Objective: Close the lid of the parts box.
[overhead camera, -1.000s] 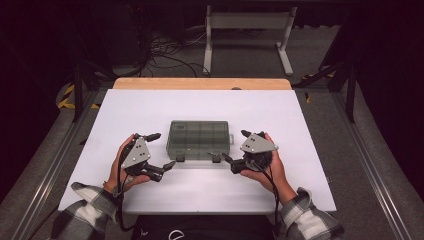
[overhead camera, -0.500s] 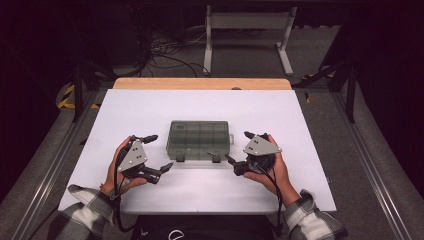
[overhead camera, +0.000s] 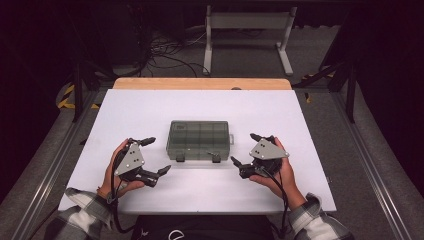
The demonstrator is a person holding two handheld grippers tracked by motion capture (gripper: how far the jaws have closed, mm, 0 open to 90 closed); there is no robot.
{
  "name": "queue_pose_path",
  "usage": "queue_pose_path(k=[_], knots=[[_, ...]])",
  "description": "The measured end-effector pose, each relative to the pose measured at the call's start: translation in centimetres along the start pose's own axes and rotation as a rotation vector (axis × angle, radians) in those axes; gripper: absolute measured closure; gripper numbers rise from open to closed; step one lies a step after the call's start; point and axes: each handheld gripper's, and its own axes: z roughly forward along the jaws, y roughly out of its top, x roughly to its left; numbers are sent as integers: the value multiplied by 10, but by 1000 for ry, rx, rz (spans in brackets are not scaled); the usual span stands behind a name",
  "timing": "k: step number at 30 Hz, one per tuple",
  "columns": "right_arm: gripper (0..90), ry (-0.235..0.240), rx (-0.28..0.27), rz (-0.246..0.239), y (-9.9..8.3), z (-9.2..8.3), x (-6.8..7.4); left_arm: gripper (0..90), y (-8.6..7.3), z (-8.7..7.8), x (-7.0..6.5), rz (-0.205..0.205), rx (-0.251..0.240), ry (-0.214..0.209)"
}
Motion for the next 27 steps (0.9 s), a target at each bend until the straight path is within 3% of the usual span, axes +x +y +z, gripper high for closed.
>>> queue_pose_path(k=[14,27], knots=[[64,-2,12,-18,-7,-5,4,37,-4,-11,-4,8,7,8],[64,-5,25,-30,-10,-6,8,36,-12,-21,-5,-14,15,6]])
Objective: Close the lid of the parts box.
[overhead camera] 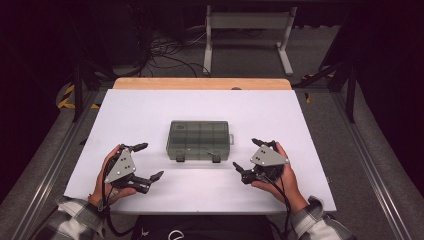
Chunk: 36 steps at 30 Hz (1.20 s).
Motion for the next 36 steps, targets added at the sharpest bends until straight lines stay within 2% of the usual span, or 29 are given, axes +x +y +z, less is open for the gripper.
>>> queue_pose_path(k=[2,5,9,12,15,18,22,26,27,36], knots=[[64,-1,1,-3,0,0,0,36,-1,-2,0,5,5,6],[64,0,12,-6,-3,-3,0,36,-5,-5,0,-7,10,10],[63,21,13,23,-7,-9,-2,36,-10,-10,2,-11,24,9],[61,11,36,7,-13,-12,0,36,-15,-13,2,-27,35,7],[61,8,40,8,-17,-14,0,36,-17,-15,2,-20,43,10],[61,-1,41,41,-25,-20,-1,36,-19,-18,1,-35,40,1],[60,-13,40,46,-31,-25,-4,36,-21,-19,0,-40,36,-3],[61,-27,41,59,-36,-29,-8,35,-26,-19,-1,-35,59,-1],[60,-28,43,63,-38,-30,-8,35,-27,-19,-1,-47,59,0],[59,-38,55,72,-51,-35,-8,35,-36,-19,-5,-62,93,-2]])
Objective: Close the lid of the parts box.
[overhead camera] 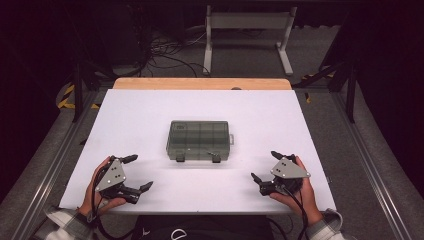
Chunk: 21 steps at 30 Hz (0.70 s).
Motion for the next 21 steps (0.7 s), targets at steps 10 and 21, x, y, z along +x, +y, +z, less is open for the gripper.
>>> queue_pose_path(k=[10,21], knots=[[59,-6,-15,21,-4,0,-3,36,-3,-2,0,-23,2,5],[57,-3,-15,26,-2,1,-1,34,-2,-4,1,-25,-19,1]])
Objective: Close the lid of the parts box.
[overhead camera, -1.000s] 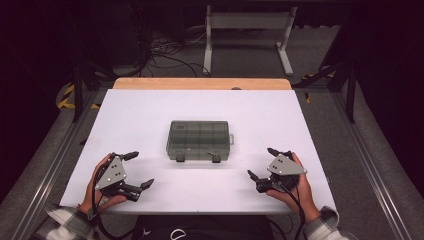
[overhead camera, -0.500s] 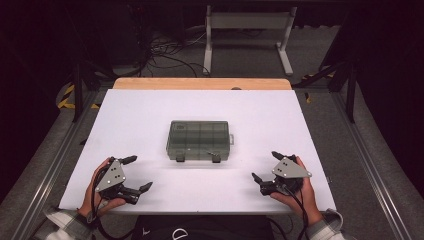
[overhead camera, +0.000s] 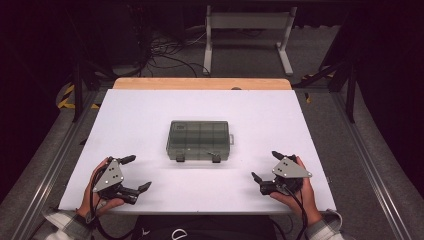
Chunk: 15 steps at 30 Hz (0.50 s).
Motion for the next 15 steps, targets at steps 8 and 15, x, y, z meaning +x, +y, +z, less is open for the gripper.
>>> queue_pose_path(k=[8,15], knots=[[58,5,6,-16,2,1,5,33,0,0,0,5,10,4],[58,6,11,-10,2,2,5,33,-1,2,0,3,11,4]])
